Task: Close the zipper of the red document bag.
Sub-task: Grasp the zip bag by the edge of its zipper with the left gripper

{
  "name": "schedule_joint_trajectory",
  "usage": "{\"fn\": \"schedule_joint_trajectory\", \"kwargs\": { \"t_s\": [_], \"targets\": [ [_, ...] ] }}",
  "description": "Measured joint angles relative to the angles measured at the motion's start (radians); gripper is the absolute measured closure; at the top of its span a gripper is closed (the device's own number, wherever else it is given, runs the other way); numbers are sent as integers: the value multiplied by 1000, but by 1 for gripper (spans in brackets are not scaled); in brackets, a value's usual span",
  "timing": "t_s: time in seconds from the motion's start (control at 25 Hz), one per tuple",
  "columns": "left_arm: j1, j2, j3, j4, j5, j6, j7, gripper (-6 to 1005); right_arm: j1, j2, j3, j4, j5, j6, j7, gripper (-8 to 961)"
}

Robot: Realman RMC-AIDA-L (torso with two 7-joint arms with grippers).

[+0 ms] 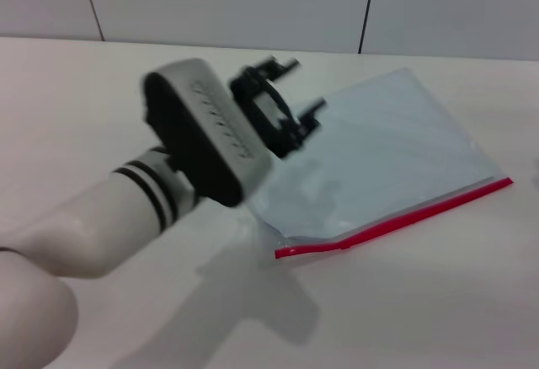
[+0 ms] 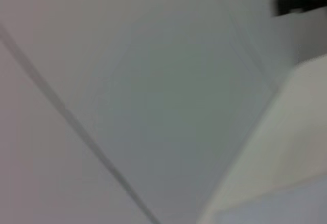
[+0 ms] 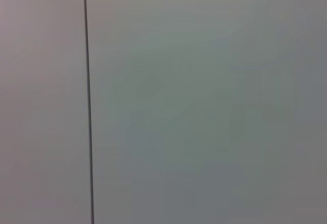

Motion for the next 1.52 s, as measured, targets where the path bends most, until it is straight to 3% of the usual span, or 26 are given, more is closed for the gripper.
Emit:
{"fn": "schedule_joint_trajectory", "kwargs": {
  "t_s": [0.16, 0.28, 0.56, 0.76, 1.04, 1.52],
  "targets": [
    [62, -58, -79, 166, 28, 344, 93, 435, 0, 0, 0, 0, 0, 0, 0, 87],
    [77, -89, -115, 255, 101, 571, 62, 435, 1, 0, 0, 0, 0, 2, 0, 88],
    [25, -88, -96, 398, 374, 898, -281, 438, 4, 0, 0, 1, 0, 3, 0, 87],
    [-20, -87, -70, 420, 525, 1037, -428, 439, 6, 0, 0, 2, 0, 12, 0, 88],
    [-93, -84, -27, 406, 540, 1179, -459, 438, 8, 0, 0, 3, 0, 14, 0, 88],
    [-143, -84, -5, 330, 544, 1221, -457, 439, 8, 0, 1, 3, 0, 14, 0, 88]
  ]
}}
